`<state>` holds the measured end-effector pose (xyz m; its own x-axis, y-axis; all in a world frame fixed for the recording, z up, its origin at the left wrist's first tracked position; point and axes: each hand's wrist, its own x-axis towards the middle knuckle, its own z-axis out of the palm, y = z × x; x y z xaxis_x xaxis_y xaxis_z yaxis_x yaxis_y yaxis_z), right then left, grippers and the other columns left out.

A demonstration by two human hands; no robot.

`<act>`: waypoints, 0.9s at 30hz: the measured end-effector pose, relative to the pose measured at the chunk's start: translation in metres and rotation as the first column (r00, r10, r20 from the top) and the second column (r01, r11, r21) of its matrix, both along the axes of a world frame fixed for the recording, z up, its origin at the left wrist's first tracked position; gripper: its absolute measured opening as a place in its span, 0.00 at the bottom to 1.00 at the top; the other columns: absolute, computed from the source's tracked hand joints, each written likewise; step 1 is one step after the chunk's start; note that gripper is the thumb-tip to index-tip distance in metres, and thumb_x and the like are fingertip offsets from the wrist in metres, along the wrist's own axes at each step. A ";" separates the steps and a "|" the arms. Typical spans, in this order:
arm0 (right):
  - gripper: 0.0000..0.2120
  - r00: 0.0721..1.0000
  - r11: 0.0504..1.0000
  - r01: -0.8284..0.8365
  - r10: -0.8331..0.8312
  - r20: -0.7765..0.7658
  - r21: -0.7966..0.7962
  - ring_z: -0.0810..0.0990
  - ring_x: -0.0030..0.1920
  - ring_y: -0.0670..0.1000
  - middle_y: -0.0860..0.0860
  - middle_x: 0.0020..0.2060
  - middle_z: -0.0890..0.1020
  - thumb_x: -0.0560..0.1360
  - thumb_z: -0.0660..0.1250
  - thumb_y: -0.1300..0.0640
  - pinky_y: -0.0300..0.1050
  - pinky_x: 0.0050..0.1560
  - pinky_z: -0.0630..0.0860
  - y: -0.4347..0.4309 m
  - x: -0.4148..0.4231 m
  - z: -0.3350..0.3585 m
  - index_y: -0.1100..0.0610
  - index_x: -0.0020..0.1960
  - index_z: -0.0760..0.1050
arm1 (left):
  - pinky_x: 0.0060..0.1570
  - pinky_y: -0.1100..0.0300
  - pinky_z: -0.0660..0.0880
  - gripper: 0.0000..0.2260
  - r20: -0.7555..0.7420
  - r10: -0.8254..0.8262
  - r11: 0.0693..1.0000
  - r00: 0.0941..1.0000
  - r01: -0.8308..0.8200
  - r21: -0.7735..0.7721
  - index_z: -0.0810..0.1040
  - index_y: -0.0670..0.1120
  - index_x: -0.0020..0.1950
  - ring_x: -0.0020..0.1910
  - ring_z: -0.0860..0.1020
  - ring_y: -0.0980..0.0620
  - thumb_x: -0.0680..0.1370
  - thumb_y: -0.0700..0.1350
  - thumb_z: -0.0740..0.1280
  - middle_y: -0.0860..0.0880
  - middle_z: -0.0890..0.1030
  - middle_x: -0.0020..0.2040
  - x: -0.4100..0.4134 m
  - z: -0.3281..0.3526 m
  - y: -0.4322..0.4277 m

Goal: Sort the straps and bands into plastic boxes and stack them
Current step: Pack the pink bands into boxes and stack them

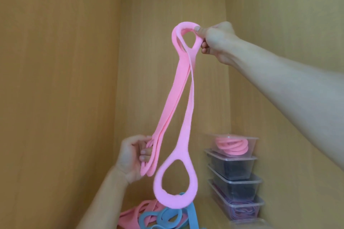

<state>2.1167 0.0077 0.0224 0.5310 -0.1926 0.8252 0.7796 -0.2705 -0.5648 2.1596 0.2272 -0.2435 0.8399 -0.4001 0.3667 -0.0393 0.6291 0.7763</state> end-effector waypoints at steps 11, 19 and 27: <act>0.10 1.000 1.000 -0.021 0.021 0.023 0.002 0.74 0.27 0.50 0.54 0.32 0.77 0.76 0.74 0.57 0.41 0.32 0.76 0.011 -0.002 -0.003 0.64 0.45 0.78 | 0.35 0.60 0.72 0.04 0.375 0.266 0.813 0.888 -0.416 0.408 0.81 0.40 0.47 0.29 0.72 0.51 0.79 0.35 0.67 0.46 0.76 0.31 0.000 0.002 -0.029; 0.11 0.999 0.999 0.046 -0.046 0.014 -0.014 0.74 0.27 0.50 0.53 0.30 0.77 0.77 0.72 0.56 0.41 0.31 0.76 0.012 0.000 -0.004 0.61 0.40 0.77 | 0.40 0.57 0.76 0.03 0.382 0.318 0.775 0.868 -0.470 0.422 0.80 0.39 0.50 0.32 0.76 0.50 0.79 0.35 0.67 0.46 0.79 0.35 -0.006 0.002 -0.042; 0.10 0.999 0.998 0.048 -0.048 0.003 -0.036 0.74 0.27 0.50 0.53 0.30 0.77 0.77 0.72 0.56 0.41 0.31 0.76 0.013 0.000 -0.006 0.62 0.42 0.78 | 0.37 0.57 0.64 0.10 0.409 0.640 0.581 0.651 -0.758 0.297 0.77 0.42 0.39 0.30 0.69 0.55 0.79 0.35 0.62 0.56 0.73 0.26 0.007 -0.002 -0.031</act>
